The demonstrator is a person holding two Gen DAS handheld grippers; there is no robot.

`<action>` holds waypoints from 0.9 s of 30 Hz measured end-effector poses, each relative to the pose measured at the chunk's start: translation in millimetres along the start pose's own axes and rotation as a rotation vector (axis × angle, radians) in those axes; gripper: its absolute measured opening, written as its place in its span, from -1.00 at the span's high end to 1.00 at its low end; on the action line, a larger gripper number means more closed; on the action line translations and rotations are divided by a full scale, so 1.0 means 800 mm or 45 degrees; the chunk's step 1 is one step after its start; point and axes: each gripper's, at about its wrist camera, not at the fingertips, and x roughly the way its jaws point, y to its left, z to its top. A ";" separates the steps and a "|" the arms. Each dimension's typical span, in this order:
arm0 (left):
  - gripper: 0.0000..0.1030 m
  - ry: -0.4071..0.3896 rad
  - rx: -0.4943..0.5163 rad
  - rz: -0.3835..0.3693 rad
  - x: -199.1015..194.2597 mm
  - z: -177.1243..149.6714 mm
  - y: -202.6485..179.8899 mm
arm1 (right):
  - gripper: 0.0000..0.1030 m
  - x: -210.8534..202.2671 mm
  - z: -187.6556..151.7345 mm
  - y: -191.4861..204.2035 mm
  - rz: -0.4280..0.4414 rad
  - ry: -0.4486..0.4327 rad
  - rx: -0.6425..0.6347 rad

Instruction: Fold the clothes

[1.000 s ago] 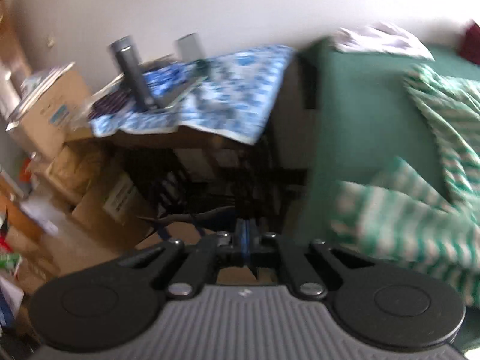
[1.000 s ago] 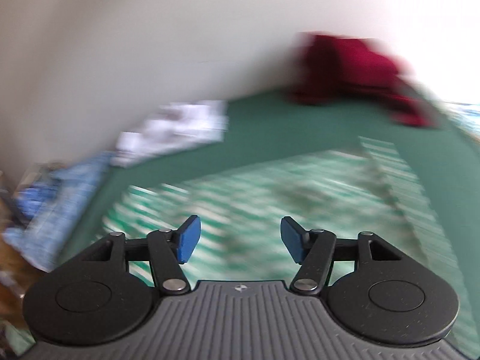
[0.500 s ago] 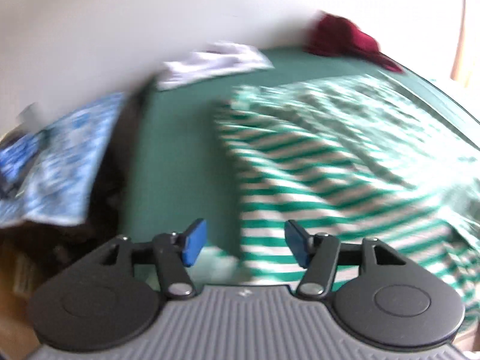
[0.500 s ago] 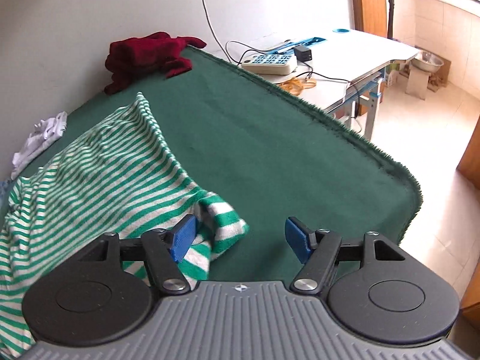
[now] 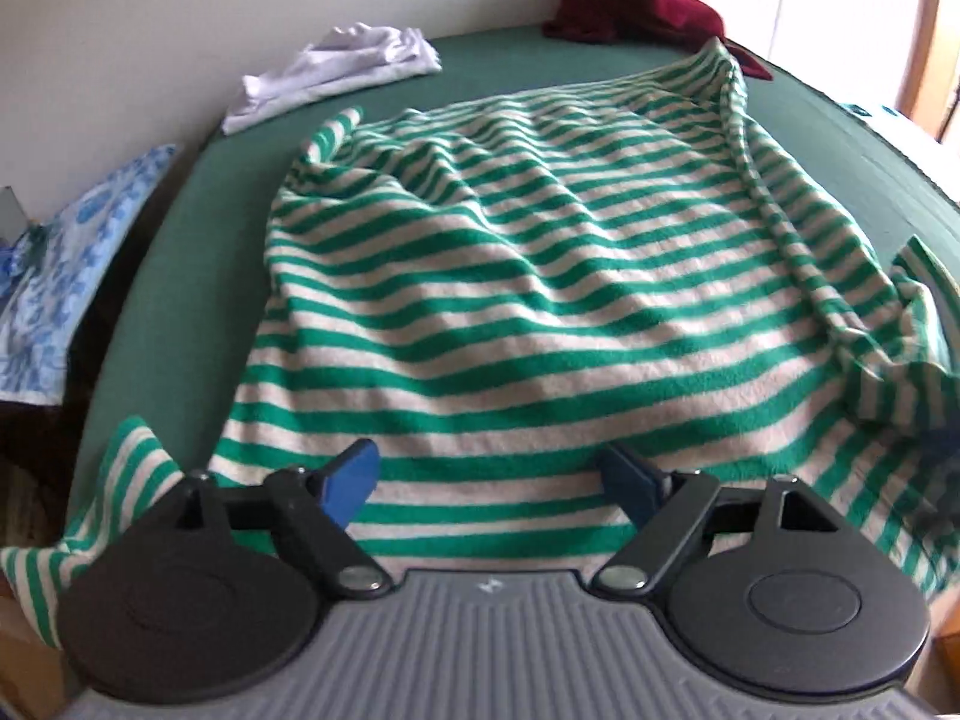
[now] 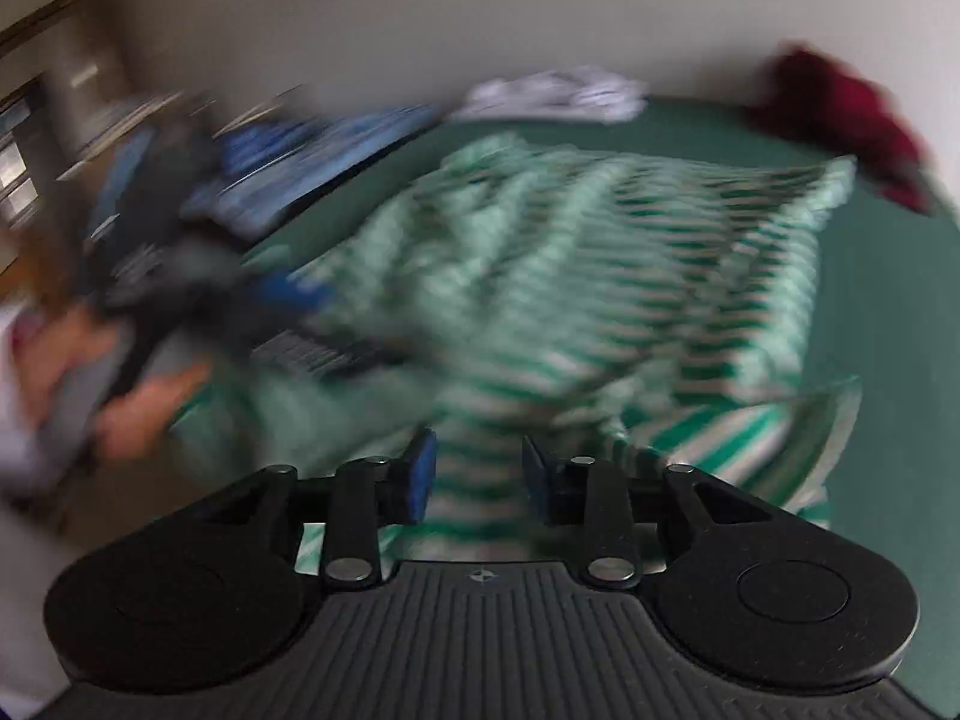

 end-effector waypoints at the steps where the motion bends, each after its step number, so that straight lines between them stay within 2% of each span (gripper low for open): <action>1: -0.79 0.004 -0.017 0.017 0.001 0.000 -0.005 | 0.34 -0.013 -0.005 0.000 -0.024 -0.031 -0.020; 3: -0.86 -0.011 -0.070 0.054 0.000 -0.005 -0.006 | 0.20 -0.045 -0.013 -0.026 -0.079 -0.112 0.062; 5: -0.93 -0.030 -0.121 0.087 -0.001 -0.011 -0.006 | -0.07 -0.071 -0.021 -0.069 -0.174 -0.164 0.224; 7: -0.99 -0.052 -0.179 0.104 -0.001 -0.018 -0.004 | -0.19 -0.089 -0.029 -0.120 -0.287 -0.190 0.428; 8: -0.99 -0.063 -0.208 0.110 -0.002 -0.021 -0.003 | -0.16 -0.091 -0.030 -0.142 -0.325 -0.181 0.521; 11: -0.99 -0.082 -0.266 0.124 -0.002 -0.026 -0.004 | -0.15 -0.085 -0.029 -0.176 -0.283 -0.223 0.681; 13: -0.99 -0.089 -0.272 0.143 -0.002 -0.026 -0.007 | -0.14 -0.063 -0.023 -0.189 -0.236 -0.174 0.734; 15: -0.99 -0.094 -0.242 0.166 -0.003 -0.025 -0.012 | -0.01 -0.040 -0.020 -0.197 -0.154 -0.118 0.800; 17: -0.99 -0.101 -0.203 0.182 -0.004 -0.024 -0.016 | 0.78 -0.019 -0.017 -0.200 -0.061 -0.082 0.869; 19: -0.99 -0.102 -0.174 0.181 -0.004 -0.023 -0.017 | 0.87 -0.025 -0.015 -0.200 -0.060 -0.122 0.900; 22: -0.99 -0.092 -0.147 0.158 -0.002 -0.020 -0.014 | 0.87 -0.057 -0.011 -0.220 -0.152 -0.255 0.934; 25: -0.99 -0.064 -0.111 0.125 0.001 -0.013 -0.011 | 0.88 -0.120 -0.032 -0.233 -0.313 -0.399 1.051; 27: -0.99 -0.049 -0.075 0.108 0.003 -0.007 -0.011 | 0.91 -0.163 -0.054 -0.240 -0.463 -0.489 1.157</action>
